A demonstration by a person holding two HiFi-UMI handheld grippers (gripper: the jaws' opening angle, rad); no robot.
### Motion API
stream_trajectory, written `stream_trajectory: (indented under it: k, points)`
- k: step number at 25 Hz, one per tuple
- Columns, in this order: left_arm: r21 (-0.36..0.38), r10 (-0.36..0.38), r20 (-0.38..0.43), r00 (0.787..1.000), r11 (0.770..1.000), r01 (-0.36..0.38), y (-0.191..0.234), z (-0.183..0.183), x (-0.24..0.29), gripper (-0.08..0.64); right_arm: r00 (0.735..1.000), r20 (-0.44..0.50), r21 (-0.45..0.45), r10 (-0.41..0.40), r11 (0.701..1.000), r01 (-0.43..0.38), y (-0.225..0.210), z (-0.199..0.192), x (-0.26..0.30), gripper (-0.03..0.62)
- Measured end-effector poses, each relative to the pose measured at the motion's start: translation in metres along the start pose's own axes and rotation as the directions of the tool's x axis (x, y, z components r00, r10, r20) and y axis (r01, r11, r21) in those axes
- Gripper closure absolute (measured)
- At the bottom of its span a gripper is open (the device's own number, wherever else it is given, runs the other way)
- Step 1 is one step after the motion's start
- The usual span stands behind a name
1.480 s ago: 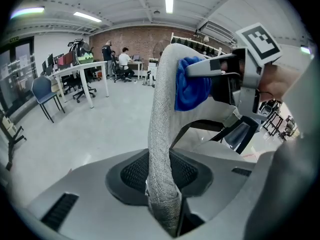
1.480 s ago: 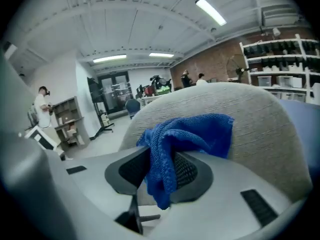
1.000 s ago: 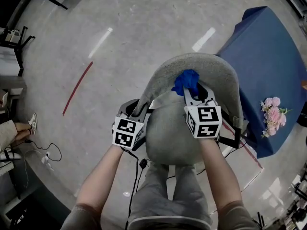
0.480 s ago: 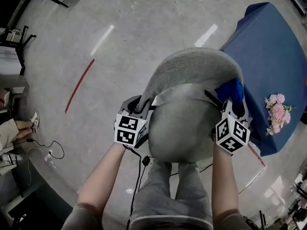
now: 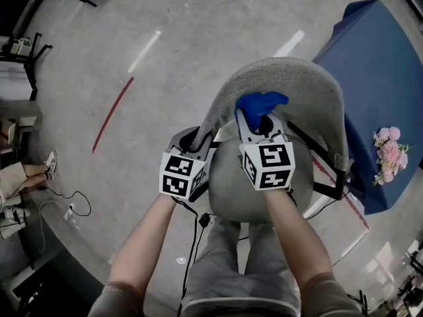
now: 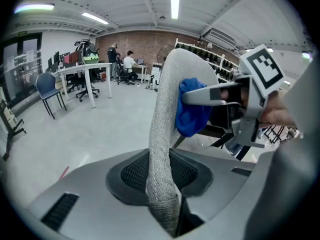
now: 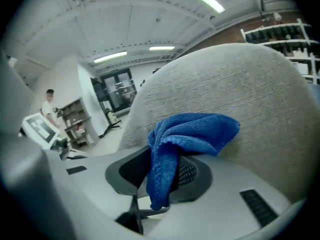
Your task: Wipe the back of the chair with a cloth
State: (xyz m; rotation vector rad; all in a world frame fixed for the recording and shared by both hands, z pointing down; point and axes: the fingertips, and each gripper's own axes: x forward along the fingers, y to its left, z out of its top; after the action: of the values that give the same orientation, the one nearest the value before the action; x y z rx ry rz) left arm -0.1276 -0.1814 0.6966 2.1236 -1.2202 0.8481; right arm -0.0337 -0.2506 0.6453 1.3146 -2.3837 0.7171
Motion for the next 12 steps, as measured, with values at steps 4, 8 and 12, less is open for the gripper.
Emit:
stream_trajectory:
  k: [4,8,12]
  points:
    - [-0.007,0.001,0.000,1.000,1.000,-0.001,0.001,-0.001,-0.001,0.442,0.977,-0.067,-0.076,0.205,0.975,-0.210,0.051,-0.015,0.001,0.469]
    - [-0.008,0.009,-0.001,1.000,1.000,-0.009,0.003,-0.001,-0.002,0.442,0.944,-0.150,-0.150,0.295,0.937,-0.317,0.061,-0.019,-0.003,0.469]
    - [-0.008,0.022,-0.009,1.000,1.000,-0.022,0.004,-0.002,-0.003,0.442,0.980,-0.114,-0.154,0.164,0.971,-0.181,0.001,-0.016,-0.008,0.469]
